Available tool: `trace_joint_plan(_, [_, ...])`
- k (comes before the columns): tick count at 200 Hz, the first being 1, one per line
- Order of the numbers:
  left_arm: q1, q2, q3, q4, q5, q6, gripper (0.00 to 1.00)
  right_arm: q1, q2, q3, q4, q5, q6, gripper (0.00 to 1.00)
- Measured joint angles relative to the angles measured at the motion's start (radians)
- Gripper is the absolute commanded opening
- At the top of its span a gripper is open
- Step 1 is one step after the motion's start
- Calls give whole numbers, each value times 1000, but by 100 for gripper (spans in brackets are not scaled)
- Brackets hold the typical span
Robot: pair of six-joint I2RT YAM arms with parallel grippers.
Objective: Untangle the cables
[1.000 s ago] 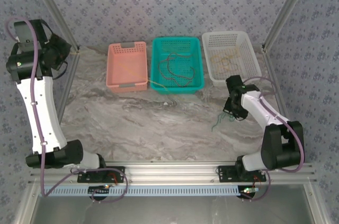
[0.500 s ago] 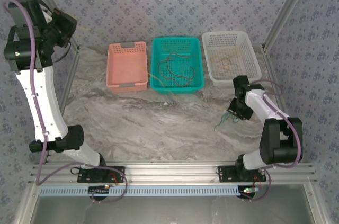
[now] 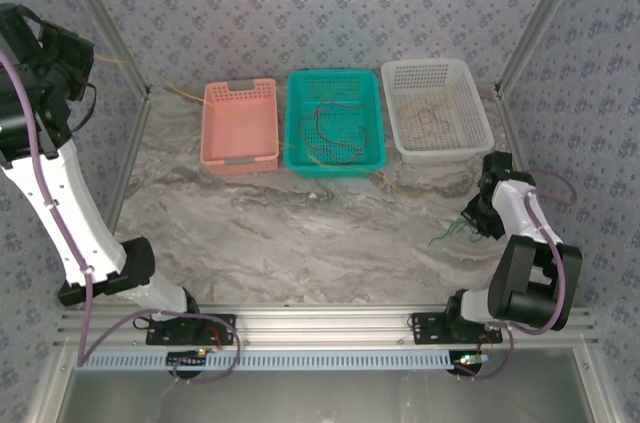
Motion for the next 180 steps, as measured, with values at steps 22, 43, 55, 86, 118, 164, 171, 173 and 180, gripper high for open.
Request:
trace_joint_plan(22, [0,3,-13,1,5,-5,0,-15,-4,3,0,-6,-10,0])
trace_joint_plan(43, [-9,8,-23,19,28,-16,0,-31,-4,3,6,-14,-25,0])
trace_joint_plan(55, [-16,13,-22,19,30,-16,0,-32,-4,5,1,-15,-27,0])
trace_joint_plan(86, [53,16,-20,4,25,-23,0,-168,0,9,8,-53,-47,0])
trace_joint_plan(118, [90,14,-16,-30,-2,-24,0,-179,-2,10,12,-63,-65,0])
trace_joint_plan(164, [19,23,-50,72,127,-39,0,-55,-63,6,63,-152,-72,0])
trace_joint_plan(171, [-21,35,-45,108,168,-39,0,-8,-75,6,76,-174,-68,0])
trace_joint_plan(173, [-29,38,-43,114,176,-39,0,6,-80,6,80,-179,-68,0])
trace_joint_plan(180, [-65,58,-25,141,215,-39,0,51,-93,6,90,-198,-61,0])
